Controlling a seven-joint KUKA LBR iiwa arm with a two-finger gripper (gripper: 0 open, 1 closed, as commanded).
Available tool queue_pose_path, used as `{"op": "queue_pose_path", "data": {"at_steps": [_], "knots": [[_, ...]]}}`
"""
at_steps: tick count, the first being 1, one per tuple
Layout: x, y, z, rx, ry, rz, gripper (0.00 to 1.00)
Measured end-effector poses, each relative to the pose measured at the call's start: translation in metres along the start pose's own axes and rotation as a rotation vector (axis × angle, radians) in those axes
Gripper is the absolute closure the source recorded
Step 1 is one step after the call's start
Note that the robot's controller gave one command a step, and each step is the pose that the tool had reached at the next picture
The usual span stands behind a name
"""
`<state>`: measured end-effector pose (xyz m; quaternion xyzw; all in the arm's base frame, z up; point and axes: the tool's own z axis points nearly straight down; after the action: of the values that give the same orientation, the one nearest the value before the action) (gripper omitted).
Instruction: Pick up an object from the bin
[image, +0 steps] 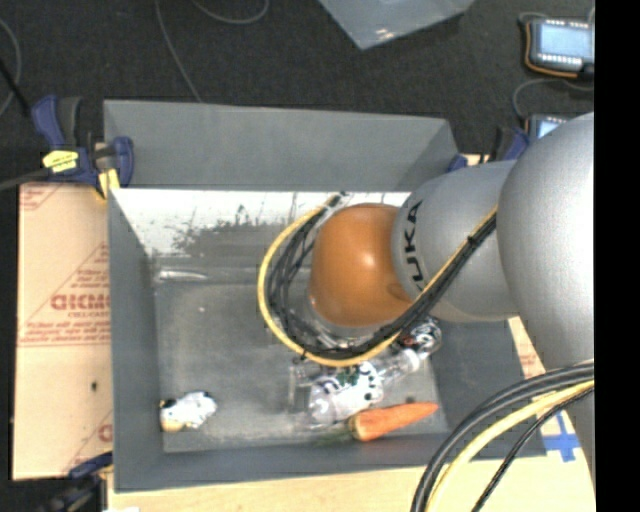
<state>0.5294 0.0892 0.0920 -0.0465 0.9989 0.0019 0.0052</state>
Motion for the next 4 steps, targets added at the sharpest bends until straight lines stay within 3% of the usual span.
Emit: {"op": "queue_pose_path", "data": {"at_steps": [1,2,3,4], "knots": [[0.006,-0.006,-0.040,0.000,0.001,0.257,0.00],[0.003,-0.022,-0.050,0.000,-0.004,0.100,0.00],[0.014,-0.058,-0.048,-0.001,-0.002,-0.111,0.00],[0.030,-0.084,-0.043,0.003,-0.002,-0.042,0.00]]}}
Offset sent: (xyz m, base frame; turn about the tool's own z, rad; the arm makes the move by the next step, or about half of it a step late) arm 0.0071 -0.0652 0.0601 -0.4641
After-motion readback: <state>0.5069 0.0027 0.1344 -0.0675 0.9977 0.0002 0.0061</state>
